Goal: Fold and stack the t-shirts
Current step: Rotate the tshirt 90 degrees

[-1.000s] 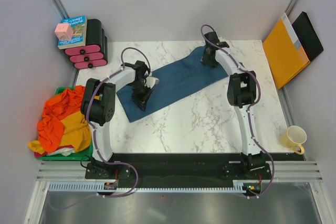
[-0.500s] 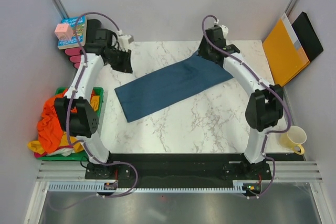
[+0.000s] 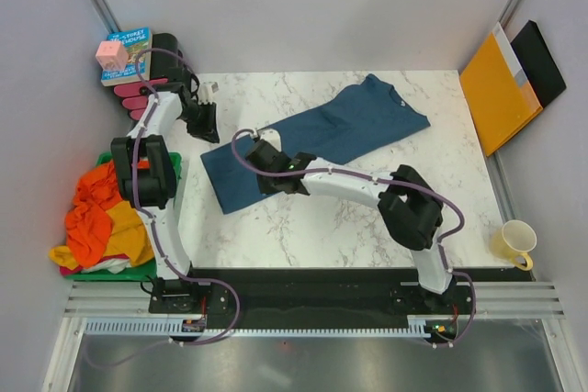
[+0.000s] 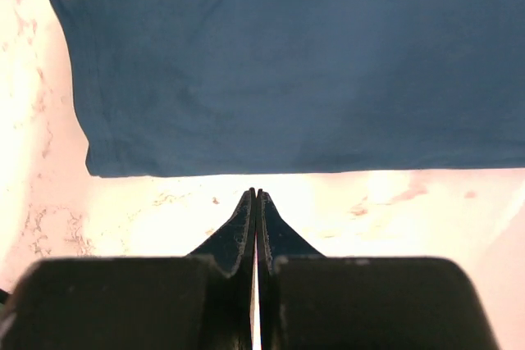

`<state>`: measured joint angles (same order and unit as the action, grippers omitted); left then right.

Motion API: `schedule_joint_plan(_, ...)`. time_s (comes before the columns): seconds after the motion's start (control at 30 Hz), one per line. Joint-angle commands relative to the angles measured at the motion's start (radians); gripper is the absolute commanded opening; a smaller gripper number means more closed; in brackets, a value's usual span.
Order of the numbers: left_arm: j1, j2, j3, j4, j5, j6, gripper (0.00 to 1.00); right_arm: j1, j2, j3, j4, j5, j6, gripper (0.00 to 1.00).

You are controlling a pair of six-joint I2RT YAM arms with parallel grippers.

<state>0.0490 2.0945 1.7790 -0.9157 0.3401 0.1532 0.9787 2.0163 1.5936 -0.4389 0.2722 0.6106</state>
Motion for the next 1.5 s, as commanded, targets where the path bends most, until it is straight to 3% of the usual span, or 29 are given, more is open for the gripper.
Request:
schedule_joint_plan(0.0, 0.032, -0.071, -0.052, 0.066, 0.005, -0.044, 0.24, 0.044, 0.086, 0.086, 0.064, 0.036, 0.057, 0.0)
schedule_joint_plan(0.2, 0.043, -0.097, -0.108, 0.074, -0.026, -0.027, 0.23, 0.087, 0.218, 0.149, 0.103, 0.022, 0.092, 0.0)
schedule_joint_plan(0.5, 0.052, -0.174, -0.217, 0.11, -0.041, -0.003, 0.23, 0.098, 0.248, 0.111, 0.218, 0.081, 0.156, 0.0)
schedule_joint_plan(0.67, 0.054, -0.198, -0.25, 0.109, -0.038, 0.002, 0.23, 0.098, 0.308, 0.125, 0.112, 0.048, 0.179, 0.01)
schedule_joint_plan(0.97, 0.055, -0.235, -0.273, 0.109, -0.016, 0.02, 0.23, 0.123, 0.015, -0.375, 0.065, 0.061, 0.337, 0.01)
schedule_joint_plan(1.1, 0.055, -0.243, -0.274, 0.106, -0.013, 0.019, 0.24, 0.188, -0.12, -0.489, -0.088, 0.137, 0.472, 0.02)
schedule_joint_plan(1.27, 0.054, -0.264, -0.303, 0.1, 0.02, 0.026, 0.24, 0.365, -0.247, -0.535, -0.421, 0.249, 0.823, 0.06)
schedule_joint_plan(1.47, 0.054, -0.309, -0.345, 0.092, 0.033, 0.077, 0.24, 0.604, -0.274, -0.479, -0.765, 0.202, 1.161, 0.17)
